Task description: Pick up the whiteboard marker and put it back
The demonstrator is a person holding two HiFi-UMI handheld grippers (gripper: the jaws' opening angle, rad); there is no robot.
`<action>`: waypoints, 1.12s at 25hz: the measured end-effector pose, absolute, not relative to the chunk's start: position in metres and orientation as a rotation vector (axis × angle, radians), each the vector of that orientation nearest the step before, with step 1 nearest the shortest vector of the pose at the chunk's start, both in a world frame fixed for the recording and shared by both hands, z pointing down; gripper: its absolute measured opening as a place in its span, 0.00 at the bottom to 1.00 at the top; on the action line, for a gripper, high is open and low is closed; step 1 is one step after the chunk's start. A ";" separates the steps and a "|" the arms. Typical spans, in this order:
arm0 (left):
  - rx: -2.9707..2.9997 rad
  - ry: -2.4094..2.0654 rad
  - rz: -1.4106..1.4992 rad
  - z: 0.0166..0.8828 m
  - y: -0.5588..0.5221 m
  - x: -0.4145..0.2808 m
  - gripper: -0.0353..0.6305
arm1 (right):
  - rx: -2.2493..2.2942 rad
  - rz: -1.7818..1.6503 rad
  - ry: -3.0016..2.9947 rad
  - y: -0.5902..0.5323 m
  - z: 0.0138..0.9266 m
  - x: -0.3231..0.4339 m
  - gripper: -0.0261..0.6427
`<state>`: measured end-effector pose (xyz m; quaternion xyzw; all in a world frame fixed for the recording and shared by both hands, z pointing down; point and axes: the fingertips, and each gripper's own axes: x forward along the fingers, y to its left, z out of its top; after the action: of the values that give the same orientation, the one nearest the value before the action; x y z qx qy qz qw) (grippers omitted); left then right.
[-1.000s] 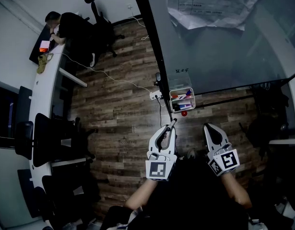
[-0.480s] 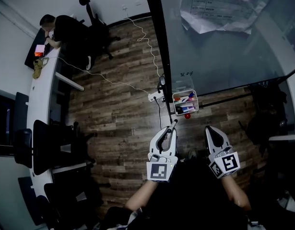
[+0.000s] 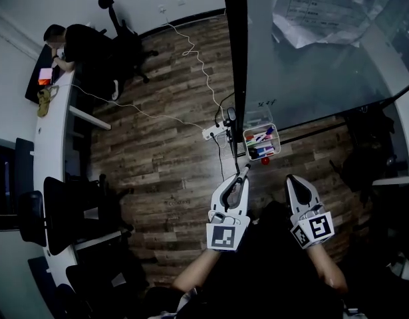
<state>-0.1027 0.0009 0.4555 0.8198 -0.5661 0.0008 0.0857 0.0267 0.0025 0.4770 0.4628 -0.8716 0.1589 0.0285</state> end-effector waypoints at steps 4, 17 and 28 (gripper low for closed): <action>2.434 -1.687 -0.022 0.451 -0.010 -0.103 0.16 | 1.418 0.493 -2.691 -0.005 0.478 0.025 0.06; 2.380 -1.742 0.019 0.456 -0.054 -0.090 0.16 | 1.321 0.497 -2.764 -0.052 0.475 0.031 0.06; 2.343 -1.802 0.124 0.479 -0.083 -0.089 0.16 | 1.244 0.498 -2.806 -0.089 0.480 0.038 0.06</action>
<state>-0.0888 -0.0830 0.4785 0.7887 -0.6065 0.0418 0.0913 0.0377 -0.0887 0.4803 0.4000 -0.9023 0.1602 0.0161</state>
